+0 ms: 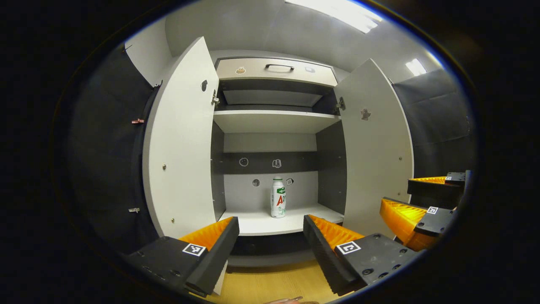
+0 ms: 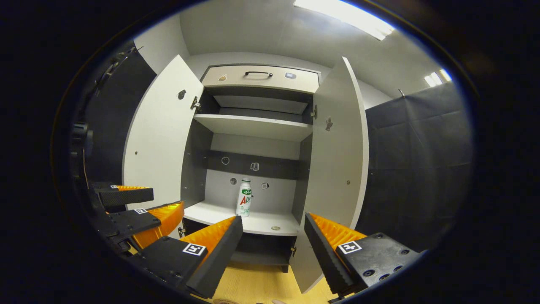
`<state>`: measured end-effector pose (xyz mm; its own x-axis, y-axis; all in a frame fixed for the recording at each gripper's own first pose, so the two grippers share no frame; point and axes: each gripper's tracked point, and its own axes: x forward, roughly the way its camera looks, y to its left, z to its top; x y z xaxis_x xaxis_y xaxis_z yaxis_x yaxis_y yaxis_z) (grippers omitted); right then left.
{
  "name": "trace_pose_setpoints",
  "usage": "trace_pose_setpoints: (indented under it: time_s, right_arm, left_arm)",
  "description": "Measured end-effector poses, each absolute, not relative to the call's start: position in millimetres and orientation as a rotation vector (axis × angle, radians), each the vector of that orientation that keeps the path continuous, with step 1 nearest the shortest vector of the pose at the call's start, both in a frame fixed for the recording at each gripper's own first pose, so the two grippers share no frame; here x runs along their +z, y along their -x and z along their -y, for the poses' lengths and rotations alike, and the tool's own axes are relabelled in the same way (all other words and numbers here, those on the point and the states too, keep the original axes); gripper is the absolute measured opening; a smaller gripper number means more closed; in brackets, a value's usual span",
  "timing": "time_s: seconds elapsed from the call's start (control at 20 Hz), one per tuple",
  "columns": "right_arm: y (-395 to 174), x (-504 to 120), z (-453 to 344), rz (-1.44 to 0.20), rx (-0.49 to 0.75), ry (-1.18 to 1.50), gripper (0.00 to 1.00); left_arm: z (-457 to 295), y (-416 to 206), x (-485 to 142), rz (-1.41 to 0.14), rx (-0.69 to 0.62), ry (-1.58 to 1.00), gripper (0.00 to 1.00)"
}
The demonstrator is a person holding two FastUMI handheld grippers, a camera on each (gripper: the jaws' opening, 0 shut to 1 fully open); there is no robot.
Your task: Grasp the bottle in the cabinet with the left hand and place it on the coaster, then close the right door with the right hand and the left door with the left hand.
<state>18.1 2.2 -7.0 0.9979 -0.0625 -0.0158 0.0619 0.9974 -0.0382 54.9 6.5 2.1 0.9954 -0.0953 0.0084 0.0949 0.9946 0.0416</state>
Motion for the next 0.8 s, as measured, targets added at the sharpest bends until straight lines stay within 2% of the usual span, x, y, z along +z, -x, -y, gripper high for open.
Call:
trace_pose_setpoints:
  time_s: [0.45,0.8]
  right_arm:
    - [-90,2,0,0.085,0.084,0.027,0.98]
    - [-131,-22,4,0.067,0.196,0.053,0.97]
  left_arm:
    - [3,-153,7,0.058,-0.048,-0.087,0.96]
    - [8,-232,-26,-0.013,-0.018,-0.004,0.96]
